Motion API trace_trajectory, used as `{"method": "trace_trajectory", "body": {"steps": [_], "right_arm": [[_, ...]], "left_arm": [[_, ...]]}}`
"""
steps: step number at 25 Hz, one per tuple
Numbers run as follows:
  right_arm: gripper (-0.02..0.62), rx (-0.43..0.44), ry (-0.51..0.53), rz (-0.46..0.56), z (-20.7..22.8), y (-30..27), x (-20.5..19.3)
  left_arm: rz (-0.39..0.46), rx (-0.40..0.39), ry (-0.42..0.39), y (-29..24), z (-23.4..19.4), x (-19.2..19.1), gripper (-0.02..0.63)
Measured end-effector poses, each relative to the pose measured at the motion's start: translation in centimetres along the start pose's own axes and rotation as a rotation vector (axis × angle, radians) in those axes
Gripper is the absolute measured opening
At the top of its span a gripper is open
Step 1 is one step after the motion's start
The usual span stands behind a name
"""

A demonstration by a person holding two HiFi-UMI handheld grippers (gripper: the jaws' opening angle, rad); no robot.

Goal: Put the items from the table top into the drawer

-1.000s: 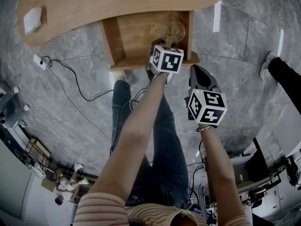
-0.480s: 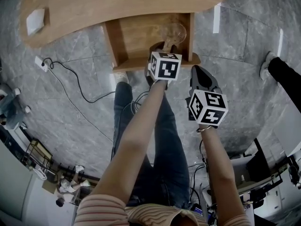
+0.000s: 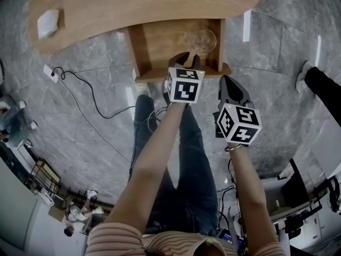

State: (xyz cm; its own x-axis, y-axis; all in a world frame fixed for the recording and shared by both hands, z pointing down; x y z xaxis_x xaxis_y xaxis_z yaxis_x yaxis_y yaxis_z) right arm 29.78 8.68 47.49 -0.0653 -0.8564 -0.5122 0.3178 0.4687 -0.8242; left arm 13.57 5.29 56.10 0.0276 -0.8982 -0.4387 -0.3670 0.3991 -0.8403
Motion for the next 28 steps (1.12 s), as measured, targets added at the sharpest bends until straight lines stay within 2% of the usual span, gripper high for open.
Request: {"method": "trace_trajectory", "body": {"steps": [3, 6, 12, 19, 28], "right_arm": [[0.008, 0.009, 0.001, 0.013, -0.7, 0.3, 0.4], [0.008, 0.017, -0.003, 0.035, -1.4, 1.0, 0.8], [0.008, 0.039, -0.013, 0.092, -3.5, 2.9, 2.6], [0.008, 0.077, 0.017, 0.158, -6.3, 6.2, 5.1], [0.008, 0.107, 0.056, 0.233, -8.4, 10.9, 7.1]], "left_arm": [[0.016, -0.008, -0.013, 1.5, -0.1, 0.2, 0.095], [0.037, -0.003, -0.026, 3.5, -0.3, 0.4, 0.053], [0.122, 0.007, -0.069, 8.6, -1.4, 2.1, 0.014], [0.167, -0.001, -0.069, 13.4, -1.2, 3.3, 0.014], [0.245, -0.034, -0.081, 18.6, 1.4, 4.8, 0.014]]}}
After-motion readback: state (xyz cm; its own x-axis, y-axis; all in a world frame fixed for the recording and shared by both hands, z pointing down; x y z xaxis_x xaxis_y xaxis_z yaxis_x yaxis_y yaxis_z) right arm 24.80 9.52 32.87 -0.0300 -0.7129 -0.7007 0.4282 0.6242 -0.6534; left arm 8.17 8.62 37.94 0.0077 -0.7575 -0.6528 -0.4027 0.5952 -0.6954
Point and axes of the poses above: the fingertips, and each gripper's own axes: y backward along the fingers, z to its right, x out of its top, the point moved 10 cm from there along y, backward along the fingers, and after that the axes turned 2 degrees about -x, right-handed, at the moved point
